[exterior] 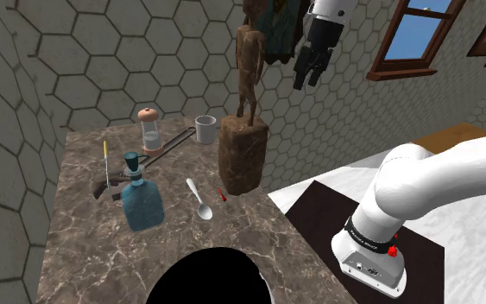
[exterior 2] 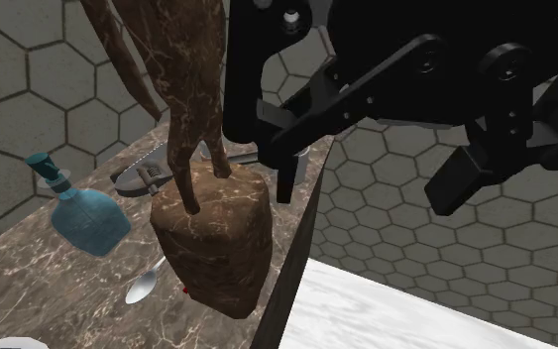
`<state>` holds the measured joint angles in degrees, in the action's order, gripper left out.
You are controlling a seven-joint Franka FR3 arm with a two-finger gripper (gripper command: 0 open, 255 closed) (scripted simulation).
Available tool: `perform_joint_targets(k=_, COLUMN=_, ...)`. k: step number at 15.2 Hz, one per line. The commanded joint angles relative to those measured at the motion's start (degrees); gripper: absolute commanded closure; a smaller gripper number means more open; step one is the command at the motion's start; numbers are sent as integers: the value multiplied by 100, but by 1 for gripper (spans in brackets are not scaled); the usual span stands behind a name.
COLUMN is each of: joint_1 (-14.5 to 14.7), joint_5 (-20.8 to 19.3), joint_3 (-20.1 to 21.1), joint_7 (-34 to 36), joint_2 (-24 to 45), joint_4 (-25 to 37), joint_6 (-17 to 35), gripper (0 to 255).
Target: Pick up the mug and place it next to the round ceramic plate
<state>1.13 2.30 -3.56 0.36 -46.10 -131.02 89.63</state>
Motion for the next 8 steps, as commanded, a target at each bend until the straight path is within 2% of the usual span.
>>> perform_joint_targets(k=1, joint_1=0, joint_5=0, joint_3=0, joint_7=0, joint_2=0, joint_4=0, joint_6=0, gripper=0)
perform_joint_targets(k=8, joint_1=73, joint_5=-9, joint_3=186, joint_7=126, joint_2=1328, joint_4=215, joint_6=1022, gripper=0)
